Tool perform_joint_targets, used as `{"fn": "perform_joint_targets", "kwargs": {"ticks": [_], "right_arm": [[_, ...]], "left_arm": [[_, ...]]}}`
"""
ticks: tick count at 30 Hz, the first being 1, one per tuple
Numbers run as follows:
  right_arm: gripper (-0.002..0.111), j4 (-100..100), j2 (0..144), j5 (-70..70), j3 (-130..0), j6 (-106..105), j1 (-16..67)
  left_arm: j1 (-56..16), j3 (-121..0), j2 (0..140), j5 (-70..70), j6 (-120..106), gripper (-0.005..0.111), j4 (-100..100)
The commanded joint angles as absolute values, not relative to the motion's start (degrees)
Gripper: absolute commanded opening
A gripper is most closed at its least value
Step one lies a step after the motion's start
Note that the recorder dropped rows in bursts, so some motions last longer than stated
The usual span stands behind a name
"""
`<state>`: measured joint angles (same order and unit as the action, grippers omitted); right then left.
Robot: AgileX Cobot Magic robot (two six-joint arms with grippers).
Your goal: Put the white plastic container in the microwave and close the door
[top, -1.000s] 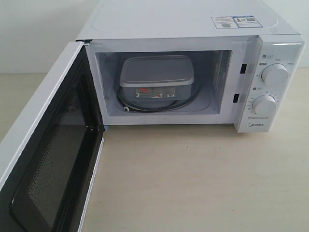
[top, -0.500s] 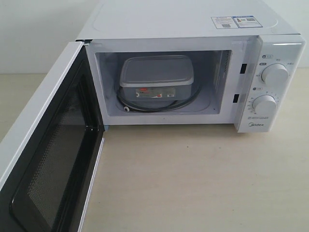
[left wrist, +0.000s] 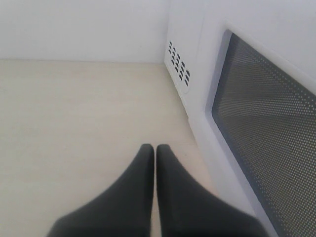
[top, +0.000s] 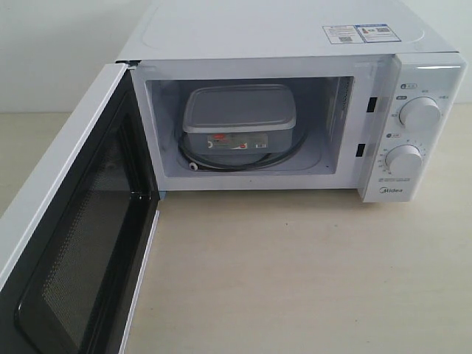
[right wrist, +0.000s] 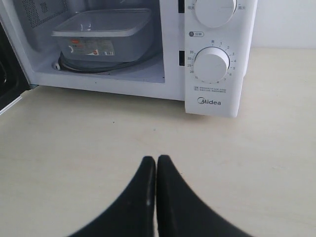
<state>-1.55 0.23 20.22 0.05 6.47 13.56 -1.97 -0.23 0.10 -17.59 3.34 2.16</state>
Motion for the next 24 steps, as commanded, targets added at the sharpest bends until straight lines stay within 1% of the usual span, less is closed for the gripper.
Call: {"fn": "perform_joint_targets", "kwargs": {"ticks": [1, 6, 8, 11, 21, 24], "right_arm": [[0.0, -1.79, 0.0, 19.99, 0.0, 6.33, 13.16], [0.0, -1.79, 0.0, 19.99, 0.0, 6.33, 13.16], [0.0, -1.79, 0.0, 19.99, 0.0, 6.33, 13.16], [0.0, -1.79, 0.0, 19.99, 0.0, 6.33, 13.16], [0.0, -1.79, 0.0, 19.99, 0.0, 6.33, 13.16], [0.0, -1.79, 0.0, 19.99, 0.0, 6.33, 13.16]], "left_arm": [[-1.89, -2.56, 0.0, -17.56, 3.5, 0.004, 6.04], [-1.89, -15.3, 0.0, -19.48, 3.68, 0.004, 13.35], [-1.89, -18.05, 0.0, -18.44, 3.4, 0.004, 12.61], [-1.89, -18.57, 0.0, -14.76, 3.4, 0.004, 12.61], [-1.89, -18.57, 0.0, -12.32, 3.4, 0.004, 12.61], [-1.89, -18.57, 0.0, -8.06, 3.5, 0.004, 15.36]]}}
